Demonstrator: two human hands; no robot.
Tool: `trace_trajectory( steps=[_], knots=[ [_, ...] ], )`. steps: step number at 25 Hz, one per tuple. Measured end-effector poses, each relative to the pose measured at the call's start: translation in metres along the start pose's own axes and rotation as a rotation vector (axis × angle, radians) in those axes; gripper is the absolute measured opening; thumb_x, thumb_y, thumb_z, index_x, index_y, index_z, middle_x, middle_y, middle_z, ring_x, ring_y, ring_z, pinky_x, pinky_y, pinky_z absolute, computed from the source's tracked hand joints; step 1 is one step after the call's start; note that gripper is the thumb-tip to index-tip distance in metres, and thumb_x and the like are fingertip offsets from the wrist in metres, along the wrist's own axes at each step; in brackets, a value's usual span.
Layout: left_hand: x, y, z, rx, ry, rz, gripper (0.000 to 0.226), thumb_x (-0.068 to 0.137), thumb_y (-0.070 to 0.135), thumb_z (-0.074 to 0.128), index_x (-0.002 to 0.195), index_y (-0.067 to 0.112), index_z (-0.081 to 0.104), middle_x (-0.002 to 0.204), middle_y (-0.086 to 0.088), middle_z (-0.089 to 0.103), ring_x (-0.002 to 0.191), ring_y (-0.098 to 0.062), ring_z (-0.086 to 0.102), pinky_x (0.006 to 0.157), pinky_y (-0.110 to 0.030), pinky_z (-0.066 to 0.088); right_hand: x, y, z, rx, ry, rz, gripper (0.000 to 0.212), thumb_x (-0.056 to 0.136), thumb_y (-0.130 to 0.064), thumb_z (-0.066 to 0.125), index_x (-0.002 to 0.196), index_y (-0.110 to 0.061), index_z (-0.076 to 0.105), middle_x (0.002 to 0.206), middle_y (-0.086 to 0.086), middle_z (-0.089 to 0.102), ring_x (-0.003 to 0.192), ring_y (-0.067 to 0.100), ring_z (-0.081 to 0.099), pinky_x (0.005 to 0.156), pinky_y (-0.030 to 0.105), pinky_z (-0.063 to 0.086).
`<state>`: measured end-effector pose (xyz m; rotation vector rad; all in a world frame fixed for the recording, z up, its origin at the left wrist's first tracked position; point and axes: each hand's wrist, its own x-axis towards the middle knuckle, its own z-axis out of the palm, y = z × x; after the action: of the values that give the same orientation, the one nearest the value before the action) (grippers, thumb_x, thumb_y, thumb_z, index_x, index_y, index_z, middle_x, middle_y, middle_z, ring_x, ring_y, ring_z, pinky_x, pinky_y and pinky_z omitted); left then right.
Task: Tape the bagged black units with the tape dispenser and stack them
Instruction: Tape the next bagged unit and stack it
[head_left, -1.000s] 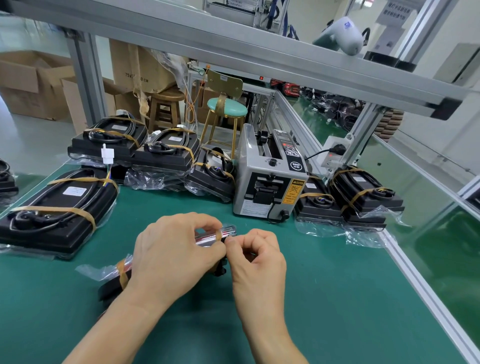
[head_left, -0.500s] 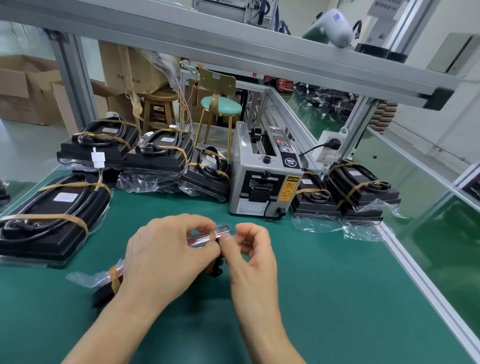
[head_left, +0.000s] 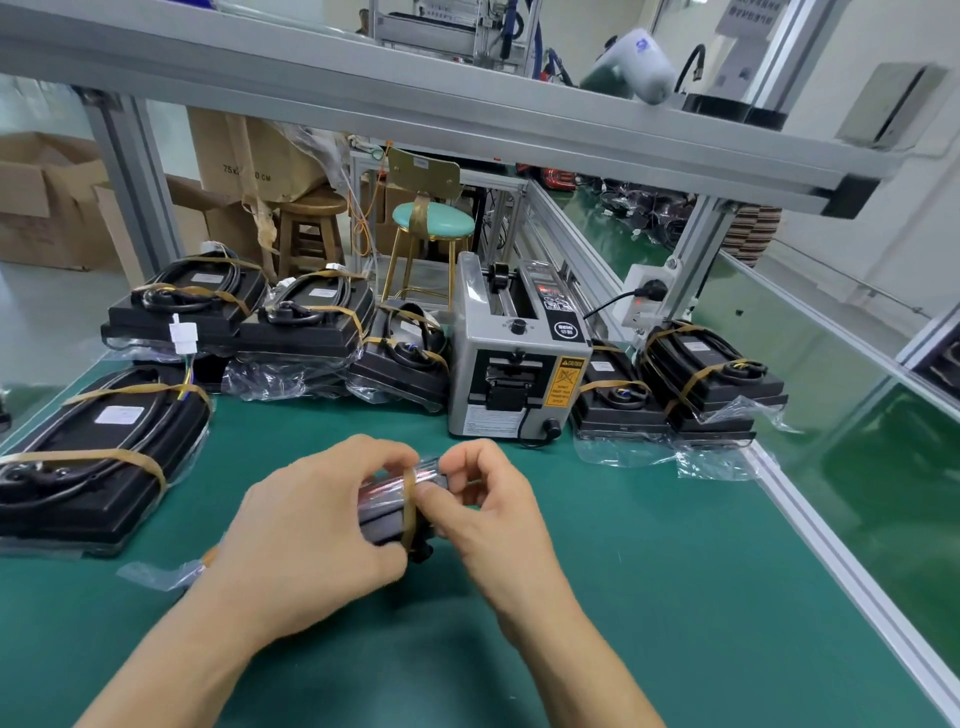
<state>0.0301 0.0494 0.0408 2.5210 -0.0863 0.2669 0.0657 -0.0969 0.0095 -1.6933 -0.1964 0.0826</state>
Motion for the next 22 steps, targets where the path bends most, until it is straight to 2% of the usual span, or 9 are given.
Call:
trace_trajectory(
  steps=[2,4,7,9,11,14,16,19,22],
  knots=[
    [0.0,-0.003,0.002,0.169,-0.069,0.073,0.079,0.054,0.04,0.066,0.125,0.058,0.036,0.108,0.045,0.043,0.106,0.006,0.049,0.076,-0.01,0.037,0.006,0.0,-0.007,0.0,-0.065,0.029,0.02,0.071,-0.023,0.072,0.08,-0.028,0.054,0.072,-0.011,0.051,0.068,0.009,0.046,0.067,0.027,0.043],
    [0.003,-0.007,0.0,0.117,-0.042,0.073,0.085,0.06,0.027,0.076,0.13,0.055,0.039,0.112,0.037,0.047,0.11,0.002,0.05,0.084,-0.015,0.038,0.005,0.006,-0.019,-0.014,-0.094,0.017,0.03,0.074,-0.013,0.078,0.09,-0.026,0.056,0.086,-0.007,0.056,0.075,0.007,0.051,0.075,0.024,0.044],
    [0.005,-0.022,-0.012,-0.166,0.081,0.063,0.082,0.052,0.006,0.086,0.117,0.048,0.06,0.104,0.031,0.063,0.102,-0.004,0.062,0.084,-0.013,0.042,-0.006,0.013,-0.035,-0.127,-0.112,-0.05,0.057,0.065,-0.023,0.083,0.113,-0.034,0.053,0.116,-0.013,0.057,0.103,-0.007,0.053,0.09,0.015,0.04],
    [0.006,-0.03,-0.022,-0.357,0.141,0.088,0.082,0.047,0.006,0.087,0.111,0.052,0.063,0.104,0.029,0.067,0.097,-0.004,0.066,0.081,-0.005,0.044,-0.01,0.009,-0.037,-0.27,-0.145,-0.247,0.07,0.063,-0.033,0.079,0.124,-0.04,0.047,0.135,-0.022,0.045,0.129,-0.006,0.039,0.105,0.015,0.03],
    [0.007,-0.03,-0.03,-0.557,0.178,0.159,0.079,0.041,0.014,0.085,0.11,0.048,0.065,0.107,0.021,0.07,0.101,-0.001,0.065,0.086,-0.006,0.043,-0.006,-0.001,-0.032,-0.427,-0.191,-0.442,0.075,0.065,-0.037,0.078,0.131,-0.043,0.042,0.144,-0.03,0.032,0.14,-0.003,0.025,0.113,0.018,0.021],
    [0.005,-0.038,-0.033,-0.856,0.196,0.217,0.087,0.028,-0.001,0.088,0.107,0.031,0.07,0.105,0.002,0.073,0.099,-0.012,0.068,0.094,-0.026,0.049,0.007,-0.021,-0.03,-0.584,-0.161,-0.58,0.086,0.064,-0.039,0.079,0.138,-0.043,0.035,0.144,-0.037,0.022,0.139,-0.008,0.019,0.114,0.02,0.015],
    [0.001,-0.047,-0.03,-1.042,0.188,0.223,0.083,0.026,0.001,0.09,0.104,0.022,0.071,0.101,-0.004,0.073,0.092,-0.016,0.069,0.089,-0.034,0.052,0.017,-0.033,-0.033,-0.581,-0.22,-0.55,0.089,0.062,-0.036,0.083,0.137,-0.044,0.035,0.138,-0.037,0.03,0.134,-0.009,0.027,0.112,0.019,0.021],
    [-0.005,-0.057,-0.028,-1.135,0.125,0.232,0.079,0.027,0.005,0.09,0.103,0.017,0.07,0.098,-0.005,0.072,0.087,-0.016,0.068,0.077,-0.028,0.056,0.033,-0.042,-0.034,-0.418,-0.408,-0.403,0.077,0.059,-0.018,0.089,0.121,-0.04,0.049,0.112,-0.026,0.055,0.106,-0.007,0.055,0.092,0.011,0.039],
    [-0.008,-0.056,-0.031,-0.95,0.073,0.241,0.078,0.035,-0.013,0.079,0.102,0.022,0.062,0.116,-0.003,0.062,0.104,-0.016,0.062,0.083,-0.022,0.051,0.04,-0.035,-0.026,-0.382,-0.436,-0.387,0.055,0.058,-0.004,0.089,0.1,-0.024,0.059,0.099,-0.01,0.059,0.089,-0.001,0.057,0.077,0.011,0.044]
  ],
)
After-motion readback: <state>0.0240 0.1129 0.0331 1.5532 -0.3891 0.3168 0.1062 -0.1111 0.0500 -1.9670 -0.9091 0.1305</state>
